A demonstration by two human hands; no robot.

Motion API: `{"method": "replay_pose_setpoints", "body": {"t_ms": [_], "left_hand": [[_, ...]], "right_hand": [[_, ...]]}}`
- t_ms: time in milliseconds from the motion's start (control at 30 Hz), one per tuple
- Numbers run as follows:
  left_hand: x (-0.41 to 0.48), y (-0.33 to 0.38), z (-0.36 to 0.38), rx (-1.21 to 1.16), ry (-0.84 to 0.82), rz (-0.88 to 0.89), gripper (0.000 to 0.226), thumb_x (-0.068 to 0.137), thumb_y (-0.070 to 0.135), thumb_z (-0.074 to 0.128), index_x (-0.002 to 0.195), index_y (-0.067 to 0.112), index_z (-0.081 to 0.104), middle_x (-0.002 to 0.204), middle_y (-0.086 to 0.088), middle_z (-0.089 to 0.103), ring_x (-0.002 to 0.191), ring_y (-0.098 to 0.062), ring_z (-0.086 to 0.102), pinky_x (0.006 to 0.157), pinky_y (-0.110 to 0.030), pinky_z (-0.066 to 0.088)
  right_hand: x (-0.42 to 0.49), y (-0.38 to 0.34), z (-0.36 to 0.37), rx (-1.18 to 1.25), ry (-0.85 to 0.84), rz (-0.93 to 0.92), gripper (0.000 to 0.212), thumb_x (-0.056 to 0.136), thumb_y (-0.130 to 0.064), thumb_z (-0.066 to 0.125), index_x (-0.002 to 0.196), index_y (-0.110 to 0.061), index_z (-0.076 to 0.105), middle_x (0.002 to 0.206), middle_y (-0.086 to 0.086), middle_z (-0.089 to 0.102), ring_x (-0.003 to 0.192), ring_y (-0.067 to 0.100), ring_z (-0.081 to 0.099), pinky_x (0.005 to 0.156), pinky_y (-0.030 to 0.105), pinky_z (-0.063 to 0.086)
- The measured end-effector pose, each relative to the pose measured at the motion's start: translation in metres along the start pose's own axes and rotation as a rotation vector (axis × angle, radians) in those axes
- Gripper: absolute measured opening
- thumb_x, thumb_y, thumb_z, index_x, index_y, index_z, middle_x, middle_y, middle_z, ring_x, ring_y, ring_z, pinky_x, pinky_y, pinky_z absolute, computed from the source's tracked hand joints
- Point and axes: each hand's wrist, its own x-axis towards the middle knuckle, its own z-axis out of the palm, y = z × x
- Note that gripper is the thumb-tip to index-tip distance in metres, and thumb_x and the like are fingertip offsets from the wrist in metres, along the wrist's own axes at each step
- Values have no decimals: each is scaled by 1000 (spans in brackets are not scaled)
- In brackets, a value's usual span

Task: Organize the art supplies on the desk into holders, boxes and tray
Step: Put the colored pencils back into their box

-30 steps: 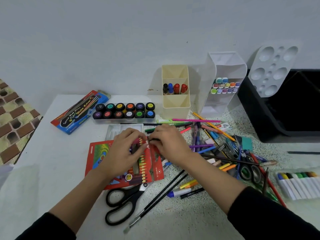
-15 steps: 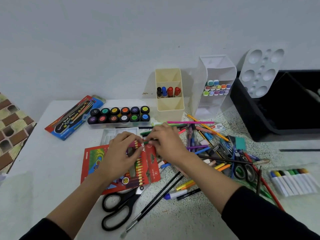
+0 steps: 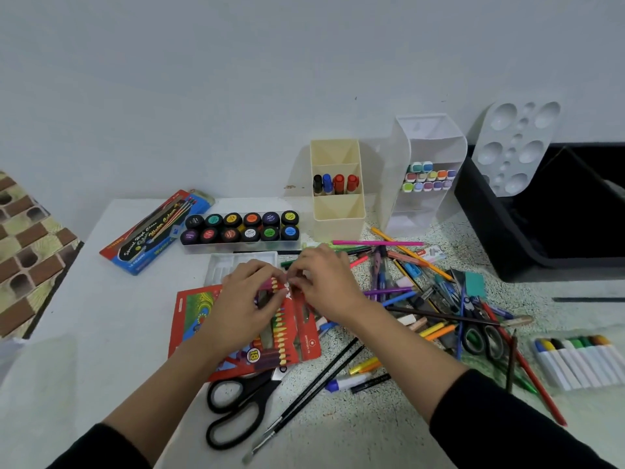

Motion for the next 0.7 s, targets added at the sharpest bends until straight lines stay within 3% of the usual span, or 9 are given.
{"method": "replay_pose_setpoints", "body": {"t_ms": [133, 233, 300, 400, 467, 567, 700], "left_hand": [[-1, -2, 3, 17, 21, -11, 8, 95, 32, 66, 102, 34, 64, 107, 18, 54, 108, -7, 51, 95, -47, 44], [-4, -2, 4, 35, 21, 3, 14, 95, 44, 58, 105, 38, 65, 110, 17, 52, 111, -8, 48, 97, -45, 38], [-6, 0, 5, 89, 11, 38, 22, 94, 52, 52, 106, 42, 67, 114, 16, 50, 113, -7, 44, 96, -40, 32], [-8, 0, 6, 135, -1, 82, 28, 94, 57, 49, 106, 44, 71, 121, 15, 49, 118, -7, 41, 97, -39, 27], [-9, 0, 5, 104, 8, 86, 28, 94, 56, 51, 103, 42, 73, 123, 16, 50, 121, -8, 41, 99, -40, 25], [-11, 2, 5, 104, 6, 173, 22, 94, 51, 56, 95, 39, 75, 122, 18, 55, 123, -11, 45, 100, -45, 27], [-12, 4, 5, 34, -8, 305, 15, 93, 42, 64, 90, 33, 75, 111, 21, 63, 119, -8, 52, 101, -45, 30]], "right_hand": [[-1, -2, 3, 85, -27, 21, 11, 96, -28, 64, 95, -24, 74, 96, -8, 59, 103, 18, 52, 91, 46, 40], [-12, 8, -23, 199, 6, 33, 13, 96, -28, 65, 88, -20, 71, 86, -10, 60, 83, 10, 55, 78, 35, 48], [-25, 19, -49, 191, -95, -4, 12, 94, -24, 67, 86, -17, 71, 83, -9, 62, 77, 6, 56, 71, 29, 47], [-48, 35, -72, 19, -324, -71, 9, 88, -32, 74, 91, -24, 75, 90, -11, 63, 83, 4, 55, 77, 31, 49], [-60, 40, -70, -121, -383, -89, 17, 88, -41, 73, 101, -29, 74, 96, -11, 59, 93, 7, 49, 84, 35, 42], [-67, 42, -61, -140, -366, -96, 20, 93, -41, 67, 110, -31, 72, 100, -9, 57, 103, 12, 46, 93, 42, 34], [-65, 45, -56, -64, -273, -117, 6, 96, -28, 64, 100, -27, 70, 95, -13, 58, 96, 9, 48, 91, 44, 41]]}}
